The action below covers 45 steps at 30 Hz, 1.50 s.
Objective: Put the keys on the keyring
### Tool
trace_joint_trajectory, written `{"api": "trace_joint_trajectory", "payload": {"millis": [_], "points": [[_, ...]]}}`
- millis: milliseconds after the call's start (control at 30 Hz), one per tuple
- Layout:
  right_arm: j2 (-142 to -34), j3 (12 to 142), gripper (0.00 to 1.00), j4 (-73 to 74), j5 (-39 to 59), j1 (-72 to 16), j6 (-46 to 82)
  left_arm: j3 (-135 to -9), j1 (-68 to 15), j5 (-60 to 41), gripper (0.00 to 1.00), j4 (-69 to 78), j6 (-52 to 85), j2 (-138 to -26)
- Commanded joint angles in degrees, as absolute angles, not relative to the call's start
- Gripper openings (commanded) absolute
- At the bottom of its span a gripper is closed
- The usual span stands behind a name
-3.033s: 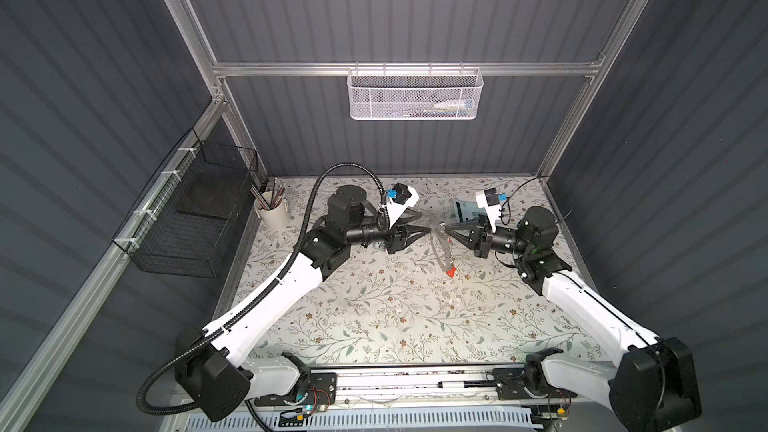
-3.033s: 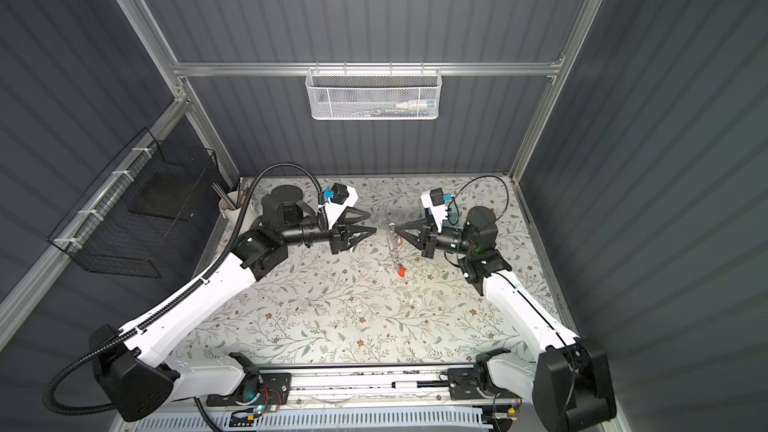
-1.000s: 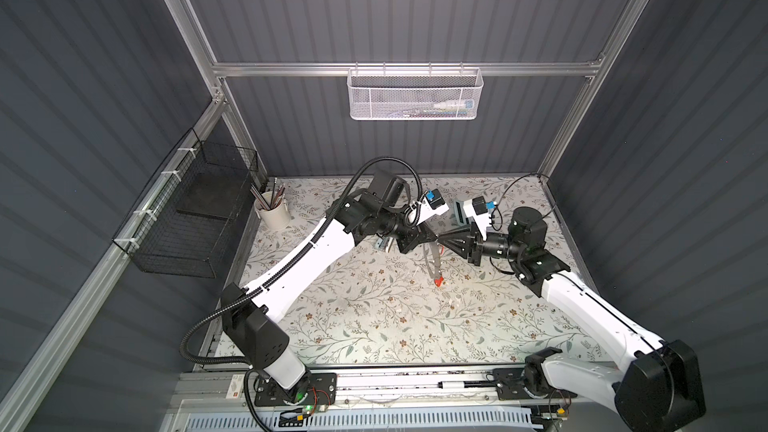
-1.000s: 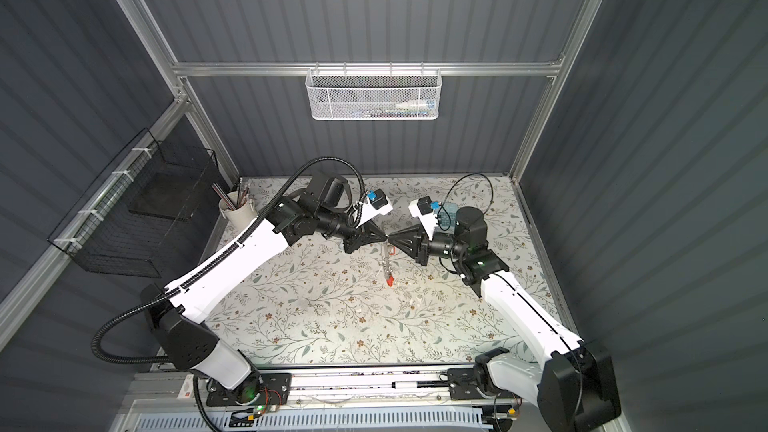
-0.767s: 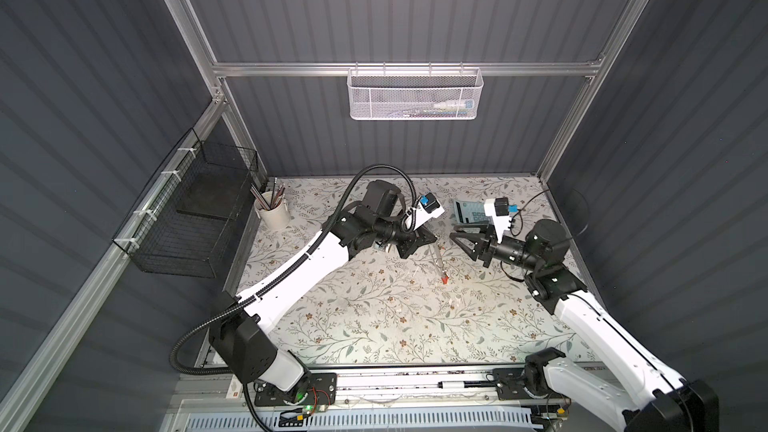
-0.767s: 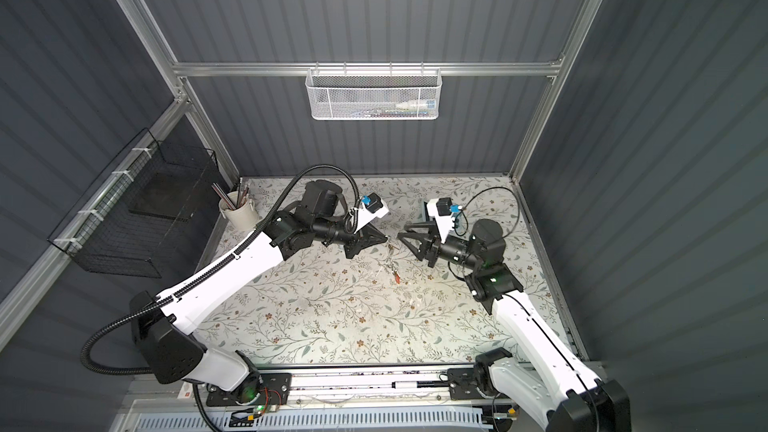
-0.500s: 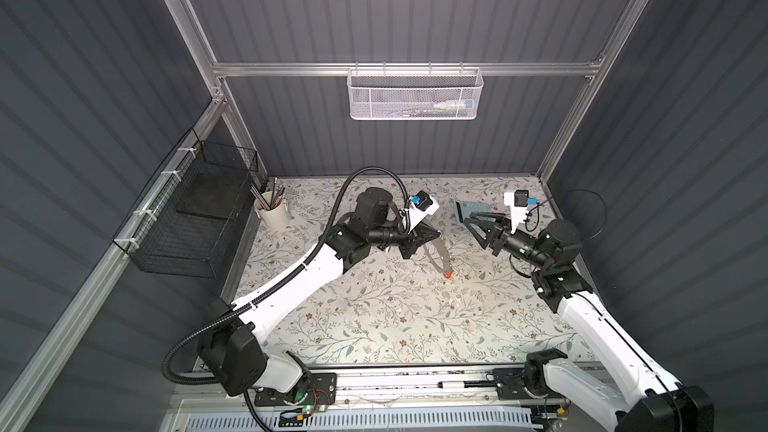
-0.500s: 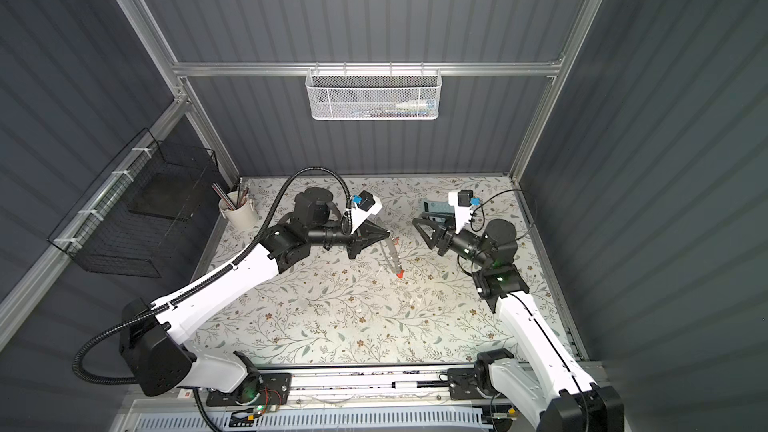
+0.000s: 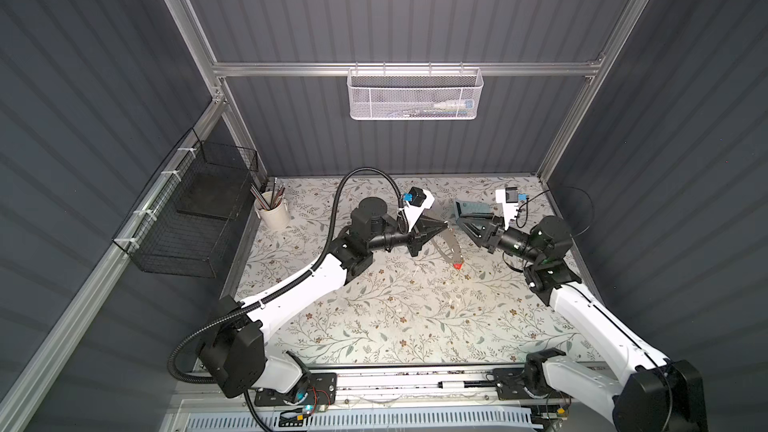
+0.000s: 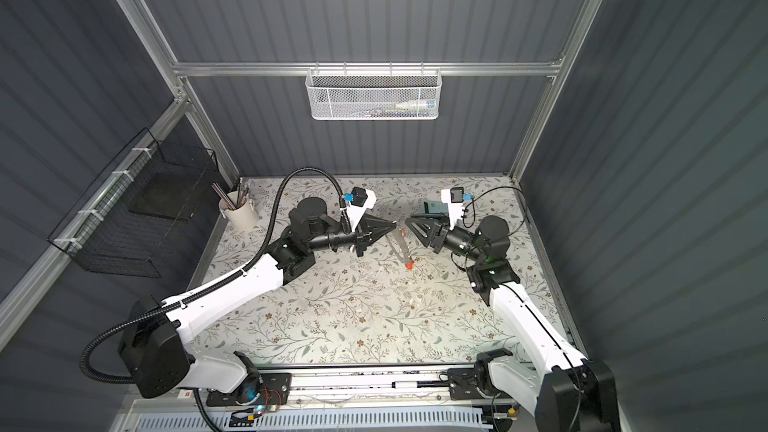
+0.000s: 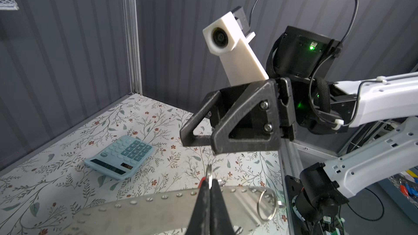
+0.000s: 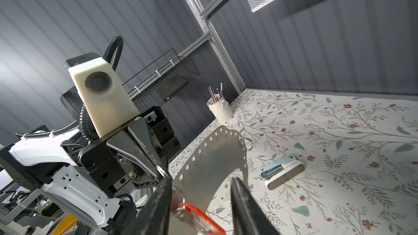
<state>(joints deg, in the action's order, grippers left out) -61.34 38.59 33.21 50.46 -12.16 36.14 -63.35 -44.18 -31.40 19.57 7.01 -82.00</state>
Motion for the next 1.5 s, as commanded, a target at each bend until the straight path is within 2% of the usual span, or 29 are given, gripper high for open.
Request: {"api": "trace_joint_trajectory", "payload": {"millis": [0, 133, 267, 433, 500, 800, 1133, 1333, 1467], "points": [[-61.85, 39.32, 0.45, 35.9, 52.38, -13.15, 37.19, -62.69, -44.82, -29.81, 0.0, 27.92, 10.88, -82.08], [-62.65, 39.55, 0.43, 36.94, 53.11, -13.78, 37.59, -61.74, -45.05, -28.98, 0.0, 32.41, 13.71, -83.03], [-63.54, 39.79, 0.28, 38.74, 54.1, -13.96, 38.67, -61.56, -45.58, -27.34, 0.0, 34.19, 15.25, -83.92], [-63.61, 39.12, 0.22, 40.01, 54.45, -14.24, 38.76, -60.87, -45.89, -26.92, 0.0, 36.37, 16.77, -85.02], [-63.72, 39.12, 0.16, 40.39, 54.86, -14.54, 39.0, -60.68, -46.05, -26.75, 0.0, 37.43, 17.37, -85.49], [-63.71, 39.33, 0.06, 40.87, 55.09, -15.51, 39.11, -59.96, -46.49, -25.05, 0.0, 42.22, 20.61, -87.68], [-63.72, 39.33, 0.12, 40.1, 52.61, -17.21, 39.1, -58.08, -46.83, -21.64, 0.0, 45.87, 23.29, -90.55], [-62.05, 39.53, 0.24, 35.24, 49.69, -16.56, 37.2, -57.45, -46.68, -19.8, 0.0, 47.3, 24.44, -90.43], [-61.15, 38.29, 0.32, 35.44, 49.27, -11.51, 40.99, -58.45, -46.67, -20.67, 0.0, 42.68, 23.67, -89.15]]}}
